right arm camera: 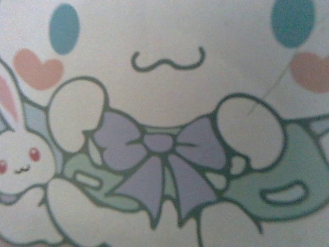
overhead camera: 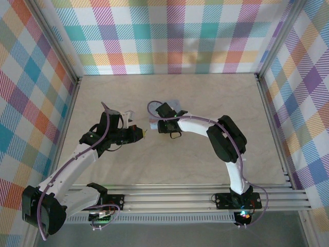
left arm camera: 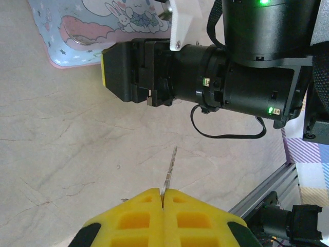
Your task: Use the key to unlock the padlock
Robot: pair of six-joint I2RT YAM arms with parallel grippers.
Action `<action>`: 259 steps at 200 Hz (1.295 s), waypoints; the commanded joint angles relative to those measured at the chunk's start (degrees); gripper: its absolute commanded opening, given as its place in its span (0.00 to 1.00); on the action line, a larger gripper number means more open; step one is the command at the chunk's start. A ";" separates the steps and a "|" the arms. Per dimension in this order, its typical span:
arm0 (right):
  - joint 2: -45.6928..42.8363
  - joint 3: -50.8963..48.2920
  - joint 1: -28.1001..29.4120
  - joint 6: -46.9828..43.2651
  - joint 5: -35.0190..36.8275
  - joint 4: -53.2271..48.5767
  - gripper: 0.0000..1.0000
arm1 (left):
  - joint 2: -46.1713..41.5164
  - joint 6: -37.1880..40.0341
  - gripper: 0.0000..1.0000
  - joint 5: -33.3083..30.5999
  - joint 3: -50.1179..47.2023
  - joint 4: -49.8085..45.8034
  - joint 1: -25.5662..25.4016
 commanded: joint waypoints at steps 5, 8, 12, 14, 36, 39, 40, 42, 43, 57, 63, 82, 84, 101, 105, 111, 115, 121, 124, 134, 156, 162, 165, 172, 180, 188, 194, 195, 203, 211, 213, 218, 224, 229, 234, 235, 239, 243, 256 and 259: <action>1.42 1.92 -0.39 -1.25 0.89 0.02 0.45 | -0.78 1.25 0.00 0.17 -0.49 -1.02 0.74; 1.45 1.92 -0.41 -1.30 0.85 -0.01 0.44 | -0.81 1.29 0.00 0.19 -0.45 -1.02 0.75; 1.49 1.94 -0.46 -1.36 0.85 0.03 0.42 | -0.79 1.34 0.00 0.27 -0.43 -1.09 0.75; 1.47 1.93 -0.47 -1.39 0.85 0.03 0.42 | -0.79 1.39 0.00 0.28 -0.49 -1.10 0.75; 1.21 1.92 -0.93 -1.86 1.12 -0.13 0.33 | -0.93 1.95 0.00 0.97 -0.45 -0.94 0.86; 1.10 1.92 -0.99 -1.99 1.11 -0.14 0.32 | -0.88 2.09 0.00 1.13 -0.48 -0.89 0.92; 1.04 1.92 -1.01 -2.02 1.11 -0.14 0.31 | -0.87 2.12 0.00 1.14 -0.45 -0.79 0.92; 1.00 1.92 -1.05 -2.08 1.11 -0.25 0.31 | -0.92 2.20 0.00 1.24 -0.50 -0.73 0.93; 0.95 1.92 -1.08 -2.11 1.11 -0.28 0.30 | -0.93 2.26 0.00 1.33 -0.50 -0.68 0.93; 0.24 1.79 -1.46 -2.52 1.11 -0.84 0.26 | -1.23 2.58 0.00 1.78 -0.69 -0.17 0.93; -0.13 1.59 -1.60 -2.66 1.04 -0.92 0.24 | -1.30 2.75 0.00 1.76 -0.73 -0.03 0.95; -1.83 0.58 -2.06 -3.31 0.49 -1.31 0.18 | -1.91 4.19 0.00 3.00 -1.06 1.11 1.01; -2.06 0.42 -2.14 -3.40 0.39 -1.38 0.17 | -1.93 4.41 0.00 3.18 -1.11 1.23 1.01; -4.30 -0.90 -2.76 -4.04 -1.34 -1.76 0.11 | -2.09 6.80 0.00 5.21 -1.72 2.84 1.01; -4.90 -1.16 -3.01 -4.11 -2.06 -1.93 0.10 | -2.11 7.34 0.00 5.76 -1.96 3.43 1.01; -5.85 -1.60 -3.42 -4.11 -3.25 -2.28 0.08 | -2.16 8.20 0.00 6.56 -2.35 4.40 1.01; -6.48 -1.88 -3.74 -3.96 -4.20 -2.64 0.06 | -2.22 8.77 0.00 7.22 -2.70 5.23 1.03; -7.46 -2.31 -4.41 -3.63 -6.36 -3.13 0.03 | -2.25 9.68 0.00 8.36 -3.13 6.71 1.00; -7.92 -2.56 -4.79 -3.37 -7.64 -3.24 0.02 | -2.15 10.11 0.00 8.85 -3.48 7.35 1.03; -9.58 -3.42 -6.23 -2.18 -11.65 -3.86 0.00 | -2.12 10.76 0.00 10.12 -4.29 10.49 0.98; -12.88 -4.32 -8.76 -0.82 -17.21 -6.77 0.00 | -0.69 12.27 0.00 12.31 -5.18 13.95 0.86; -13.57 -4.24 -9.36 -0.82 -18.47 -7.74 0.00 | -0.17 12.55 0.00 12.45 -5.17 14.29 0.75; -13.93 -4.17 -9.60 -0.85 -18.96 -8.42 0.00 | 0.23 12.59 0.00 12.56 -5.17 14.54 0.75; -14.72 -4.10 -10.25 -0.82 -20.18 -9.81 0.00 | 1.11 12.66 0.00 12.95 -5.21 15.19 0.60; -15.60 -4.06 -10.94 -0.50 -21.58 -11.26 0.00 | 2.06 12.78 0.00 13.11 -5.31 16.40 0.29; -16.45 -4.14 -11.70 0.05 -22.76 -12.55 0.00 | 3.05 12.78 0.00 13.12 -5.41 18.08 -0.09; -16.98 -4.30 -12.26 0.67 -23.57 -13.36 0.00 | 3.56 12.77 0.00 12.99 -5.58 19.42 -0.48; -17.13 -4.31 -12.36 0.76 -23.66 -13.52 0.00 | 3.68 12.77 0.00 12.92 -5.60 19.66 -0.57; -17.67 -4.40 -13.02 1.56 -24.68 -14.66 0.00 | 4.49 12.78 0.00 12.55 -5.54 21.13 -1.21; -18.10 -4.26 -13.58 2.16 -26.29 -15.71 0.00 | 5.43 12.80 0.00 12.35 -5.44 22.13 -1.83; -18.17 -4.17 -13.68 2.23 -26.79 -16.01 0.00 | 5.59 12.85 0.00 12.37 -5.33 22.35 -1.98; -18.24 -3.80 -13.97 2.51 -27.93 -16.63 0.00 | 5.99 12.89 0.00 12.17 -5.30 23.03 -2.38; -18.03 -3.07 -14.18 2.65 -29.45 -17.64 0.00 | 6.47 12.96 0.00 12.15 -5.39 23.94 -2.81; -17.74 -2.16 -14.16 2.69 -30.53 -18.64 0.00 | 6.76 13.00 0.00 12.21 -5.72 25.05 -3.16; -17.39 -1.17 -14.21 2.61 -31.41 -19.78 0.00 | 6.87 13.11 0.00 12.36 -6.14 26.43 -3.51; -17.34 -0.99 -14.21 2.52 -31.58 -20.03 0.00 | 6.83 13.12 0.00 12.34 -6.27 26.64 -3.58; -17.06 -0.11 -14.16 2.35 -32.26 -21.04 0.00 | 6.86 13.19 0.00 12.38 -6.78 28.14 -3.79; -16.67 0.84 -14.19 2.28 -32.96 -22.17 0.00 | 6.87 13.21 0.00 12.44 -7.32 29.44 -4.05; -15.40 4.26 -14.30 1.75 -34.61 -26.08 0.00 | 6.97 13.22 0.00 12.49 -8.98 33.68 -4.48; -15.16 4.97 -14.31 1.60 -34.92 -27.07 0.00 | 7.11 13.26 0.00 12.51 -9.43 34.54 -4.45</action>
